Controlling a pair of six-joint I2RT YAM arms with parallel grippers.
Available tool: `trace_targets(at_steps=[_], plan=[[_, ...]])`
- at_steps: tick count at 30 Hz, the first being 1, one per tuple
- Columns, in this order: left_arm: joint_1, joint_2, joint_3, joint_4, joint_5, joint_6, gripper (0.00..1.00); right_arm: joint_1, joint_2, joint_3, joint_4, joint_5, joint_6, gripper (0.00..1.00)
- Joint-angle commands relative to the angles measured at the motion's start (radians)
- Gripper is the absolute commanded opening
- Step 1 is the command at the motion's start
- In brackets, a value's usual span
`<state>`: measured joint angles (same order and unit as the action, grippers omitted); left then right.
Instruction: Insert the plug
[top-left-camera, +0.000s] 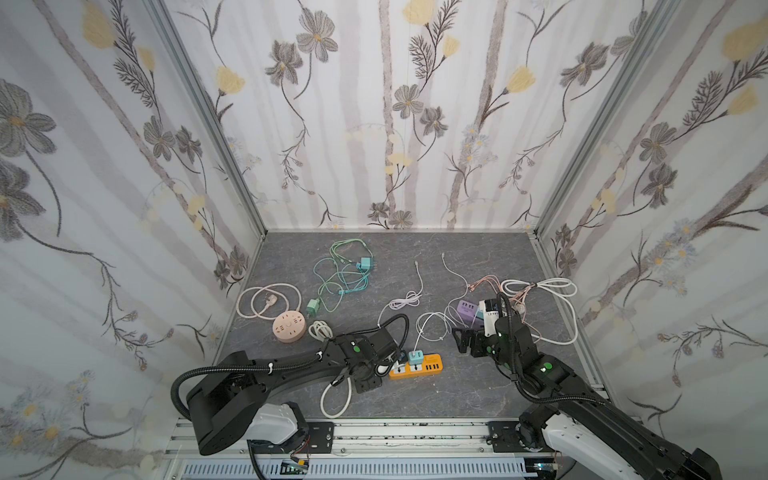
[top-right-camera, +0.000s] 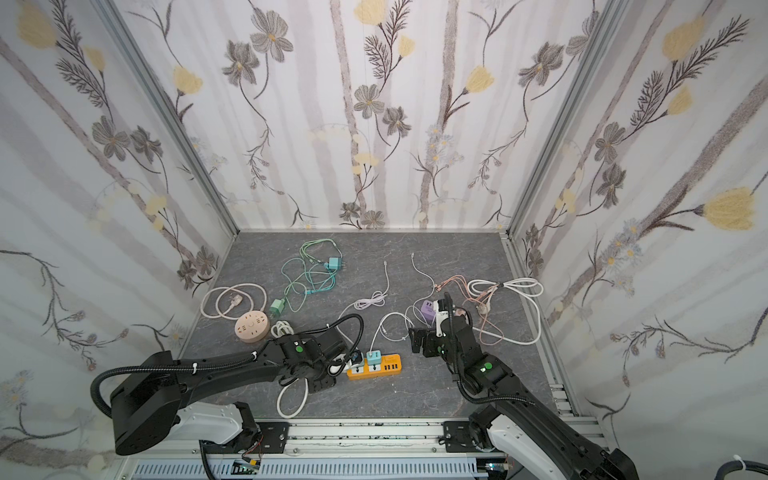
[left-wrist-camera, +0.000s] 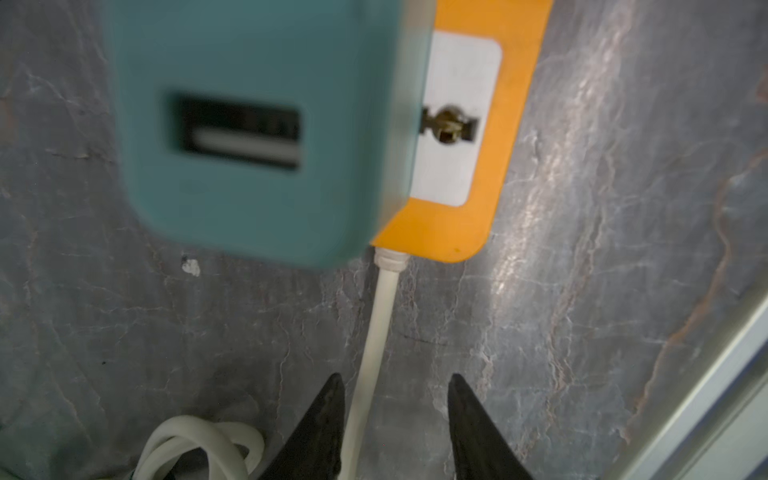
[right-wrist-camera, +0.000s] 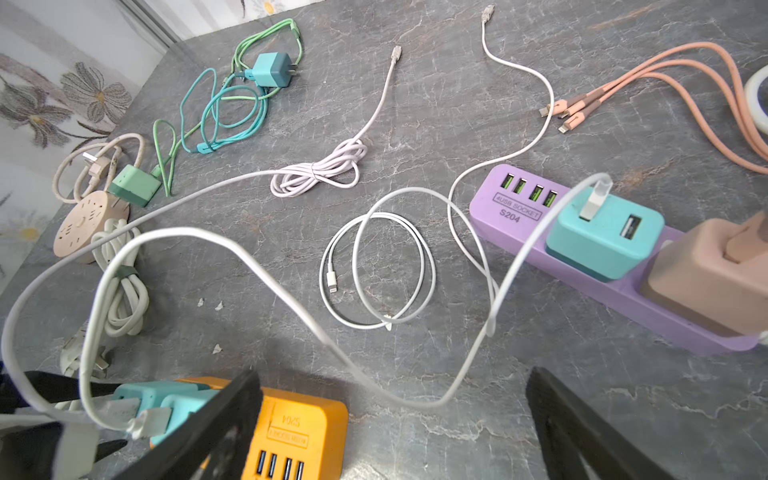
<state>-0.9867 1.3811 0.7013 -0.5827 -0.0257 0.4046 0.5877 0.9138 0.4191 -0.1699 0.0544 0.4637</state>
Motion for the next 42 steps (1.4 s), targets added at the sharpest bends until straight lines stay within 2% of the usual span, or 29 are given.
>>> trace_targets(at_steps=[1,4,8,12,17,24,30,34,42], plan=[[0.0,0.04,-0.01,0.107,-0.009,0.022,0.41,0.0,-0.017,-0.008,0.043,0.0,0.019,0.99],[0.0,0.076,-0.017,0.151,-0.035,0.023,0.29,0.001,-0.03,-0.012,0.033,-0.018,0.021,0.99],[0.002,0.077,-0.008,0.198,-0.006,0.026,0.08,0.0,-0.056,-0.045,0.061,-0.105,-0.001,0.99],[0.035,0.104,0.033,0.231,-0.007,0.053,0.0,-0.017,-0.076,-0.052,0.061,-0.081,0.012,0.99],[0.133,0.185,0.121,0.261,0.045,0.111,0.0,-0.104,-0.051,-0.012,0.035,-0.114,0.014,0.99],[0.236,0.397,0.31,0.283,0.062,0.221,0.0,-0.208,-0.006,0.057,0.02,-0.166,-0.019,0.99],[0.304,0.571,0.491,0.284,0.037,0.321,0.0,-0.251,0.019,0.095,0.026,-0.2,-0.051,0.99],[0.355,0.643,0.624,0.269,0.073,0.32,0.0,-0.28,0.032,0.116,0.018,-0.223,-0.063,0.99],[0.384,0.811,0.86,0.219,0.082,0.337,0.0,-0.328,0.04,0.14,0.018,-0.258,-0.071,0.99]])
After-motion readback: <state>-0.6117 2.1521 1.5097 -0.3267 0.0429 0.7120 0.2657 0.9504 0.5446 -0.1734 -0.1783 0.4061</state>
